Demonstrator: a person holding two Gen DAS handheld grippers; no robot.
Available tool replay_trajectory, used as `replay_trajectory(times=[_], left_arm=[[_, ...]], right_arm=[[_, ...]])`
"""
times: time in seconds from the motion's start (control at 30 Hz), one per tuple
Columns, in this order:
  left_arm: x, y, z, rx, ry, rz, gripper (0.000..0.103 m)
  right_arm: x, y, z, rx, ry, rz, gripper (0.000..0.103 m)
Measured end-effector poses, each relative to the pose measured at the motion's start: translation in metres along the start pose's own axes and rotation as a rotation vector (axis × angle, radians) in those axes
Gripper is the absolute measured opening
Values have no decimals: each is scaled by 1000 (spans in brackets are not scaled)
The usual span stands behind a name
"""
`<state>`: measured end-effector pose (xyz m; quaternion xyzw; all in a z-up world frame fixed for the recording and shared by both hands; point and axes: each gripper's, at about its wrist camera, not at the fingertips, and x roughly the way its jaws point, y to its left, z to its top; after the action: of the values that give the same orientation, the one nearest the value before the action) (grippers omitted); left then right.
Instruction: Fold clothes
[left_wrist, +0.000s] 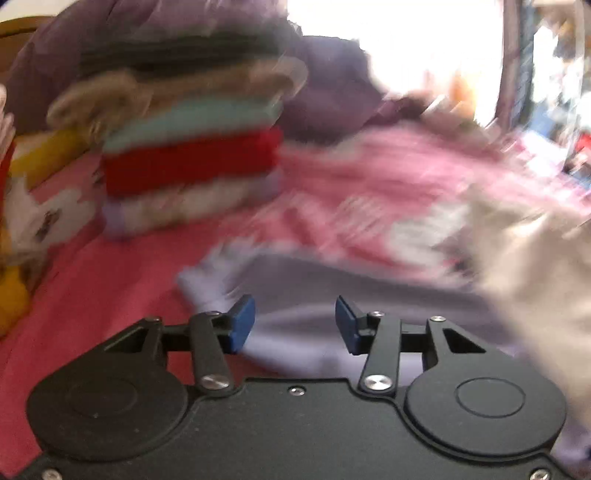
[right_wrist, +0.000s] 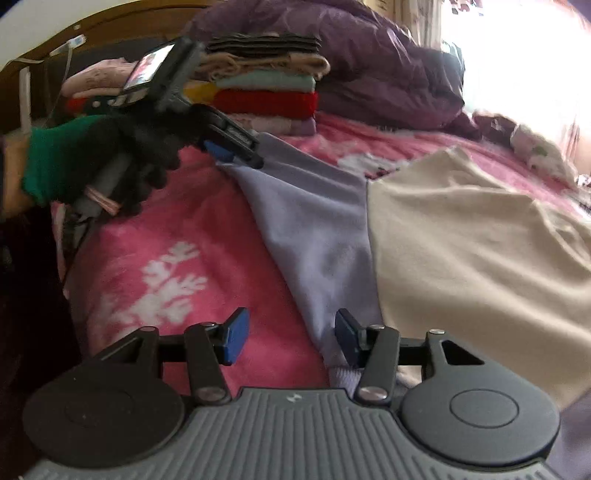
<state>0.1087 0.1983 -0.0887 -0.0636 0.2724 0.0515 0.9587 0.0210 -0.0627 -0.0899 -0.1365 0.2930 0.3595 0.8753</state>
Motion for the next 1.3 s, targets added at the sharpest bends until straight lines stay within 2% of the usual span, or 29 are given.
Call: replay_trajectory(times=[0.07,0.2,0.23,0.3,0.4,0.43,0.47,0.5,0.57,0.67,0.73,0.8,0.87,0.97,1.17,1.3], left_arm=[[-15,-17,-6,28,-29,-35,46],[6,-49,-41,152,125,-28,49],[4,-56,-46,178,127,-17,49],[-14,-65,-46,198,72,-10,47],[-33,-76,-44,154,20,-84,47],[-36,-84,-47,166,24,-98,47],[-33,-92,-52,198,60,-101,47],[-27,-99,-60,243,118,-97,49],[-24,-109,-69,273,146,-65,49],[-45,-123,-68,313,54,-78,49],[-56,-134,-70,308,6,-115,49],[-46,-144,-80,328,80,-162,49],[-37,-154,-90,351,150,-192,55],[-39,-164,-96,359,165,-185,57],[-71,-184,-87,260,-5,-201,58],[-75,-223,-91,268,-14,-280,58]], right_arm=[[-9,-1,-5,-7,-24,-29,53],[-4,-11,-12,45,-2,-52,56],[1,-14,-14,61,24,-36,59],[3,-15,-13,74,48,-21,59],[-7,-14,-11,68,54,-10,59],[-11,-14,-13,67,53,-5,59],[-14,-15,-16,67,50,-2,59],[-17,-15,-19,74,46,2,59],[-25,-19,-25,100,36,9,59],[-42,-28,-32,157,9,13,59],[-59,-40,-39,231,-26,6,59],[-75,-58,-50,330,-67,-17,59],[-85,-77,-62,442,-93,-43,59],[-100,-102,-79,582,-146,-52,58],[-128,-133,-103,781,-268,-125,58],[-139,-160,-126,924,-315,-196,59]])
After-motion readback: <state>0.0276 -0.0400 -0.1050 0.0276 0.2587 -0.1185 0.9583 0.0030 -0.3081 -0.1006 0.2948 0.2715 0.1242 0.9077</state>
